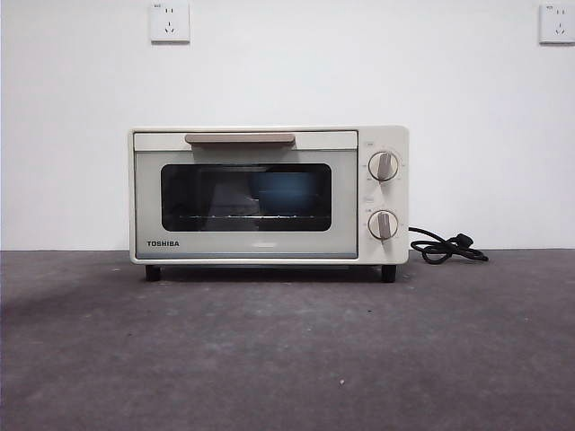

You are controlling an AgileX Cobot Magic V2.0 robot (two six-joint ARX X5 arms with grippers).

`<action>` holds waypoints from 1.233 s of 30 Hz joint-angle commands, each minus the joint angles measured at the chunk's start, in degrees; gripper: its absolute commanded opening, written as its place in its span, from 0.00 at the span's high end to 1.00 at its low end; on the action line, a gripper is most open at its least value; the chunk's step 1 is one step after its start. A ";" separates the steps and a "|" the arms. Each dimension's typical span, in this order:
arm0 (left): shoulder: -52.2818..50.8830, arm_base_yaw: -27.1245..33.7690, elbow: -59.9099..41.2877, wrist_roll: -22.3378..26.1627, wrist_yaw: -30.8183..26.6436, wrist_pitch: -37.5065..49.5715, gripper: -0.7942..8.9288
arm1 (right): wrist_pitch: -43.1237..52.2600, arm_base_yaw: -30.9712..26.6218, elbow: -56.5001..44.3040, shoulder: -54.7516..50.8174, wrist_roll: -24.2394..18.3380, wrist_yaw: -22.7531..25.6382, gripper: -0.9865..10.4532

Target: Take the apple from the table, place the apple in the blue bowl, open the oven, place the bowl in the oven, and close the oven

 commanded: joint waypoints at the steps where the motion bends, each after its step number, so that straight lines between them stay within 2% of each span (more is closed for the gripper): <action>1: -0.37 -0.44 0.07 3.34 -0.61 0.33 0.92 | -1.20 0.04 -0.15 0.04 0.66 0.04 0.91; 3: -0.79 -0.44 -0.02 7.19 -3.52 0.04 0.92 | -1.20 0.04 -0.15 0.04 0.66 0.04 0.91; 6: -1.75 -0.46 -1.03 8.66 -9.42 1.01 0.92 | -1.20 0.04 -0.15 0.04 0.68 0.07 0.91; 9: -3.08 -0.44 -3.80 10.64 -12.24 4.04 0.92 | -1.20 0.04 -0.15 0.04 0.66 0.04 0.91; 16: -12.00 -0.44 -23.71 16.61 -12.22 25.49 0.92 | -1.20 0.04 -0.15 0.04 0.66 0.04 0.91; 20: -18.40 -0.44 -36.57 16.13 -12.22 33.99 0.92 | -1.20 0.04 -0.15 0.04 0.66 0.07 0.91; 25: -26.73 -0.44 -47.91 14.91 -13.77 34.97 0.92 | -1.20 0.04 -0.15 0.04 0.68 0.04 0.91; 30: -33.11 0.59 -53.33 12.09 -17.03 34.91 0.92 | -1.20 0.04 -0.15 0.04 0.66 0.04 0.91; 37: -36.35 2.54 -54.38 12.72 -18.01 34.45 0.92 | -1.20 0.04 -0.15 0.04 0.66 0.04 0.91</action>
